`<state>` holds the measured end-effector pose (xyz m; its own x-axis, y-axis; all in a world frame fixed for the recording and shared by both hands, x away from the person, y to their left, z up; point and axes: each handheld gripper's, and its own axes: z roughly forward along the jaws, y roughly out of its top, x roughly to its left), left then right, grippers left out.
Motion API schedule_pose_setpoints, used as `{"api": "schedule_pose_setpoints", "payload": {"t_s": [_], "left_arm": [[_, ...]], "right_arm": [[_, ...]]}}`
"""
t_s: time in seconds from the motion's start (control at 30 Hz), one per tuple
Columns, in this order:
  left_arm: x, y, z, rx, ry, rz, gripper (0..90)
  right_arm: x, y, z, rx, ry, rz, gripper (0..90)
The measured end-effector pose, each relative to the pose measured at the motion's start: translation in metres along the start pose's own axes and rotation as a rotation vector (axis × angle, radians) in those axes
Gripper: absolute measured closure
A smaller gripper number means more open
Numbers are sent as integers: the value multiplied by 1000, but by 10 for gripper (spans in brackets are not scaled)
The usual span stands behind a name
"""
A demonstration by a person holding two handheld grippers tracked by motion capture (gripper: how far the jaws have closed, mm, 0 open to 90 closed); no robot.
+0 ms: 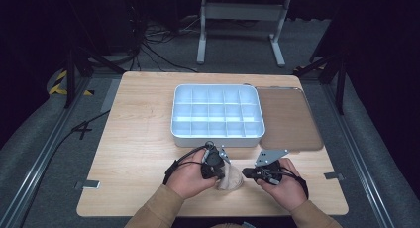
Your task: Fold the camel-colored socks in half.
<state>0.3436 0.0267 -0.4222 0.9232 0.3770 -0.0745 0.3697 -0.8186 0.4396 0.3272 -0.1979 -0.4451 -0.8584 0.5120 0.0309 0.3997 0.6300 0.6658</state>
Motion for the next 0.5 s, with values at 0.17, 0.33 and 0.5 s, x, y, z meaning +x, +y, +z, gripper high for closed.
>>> {"api": "schedule_pose_setpoints", "payload": {"t_s": [0.17, 0.33, 0.5], "left_arm": [[0, 1, -1, 1, -3, 13, 799], [-5, 4, -1, -7, -12, 36, 793], [-9, 7, 1, -20, -19, 76, 788]], "right_arm": [[1, -7, 12, 76, 19, 6, 866], [5, -6, 21, 76, 34, -7, 875], [8, -4, 23, 67, 40, -10, 873]]}}
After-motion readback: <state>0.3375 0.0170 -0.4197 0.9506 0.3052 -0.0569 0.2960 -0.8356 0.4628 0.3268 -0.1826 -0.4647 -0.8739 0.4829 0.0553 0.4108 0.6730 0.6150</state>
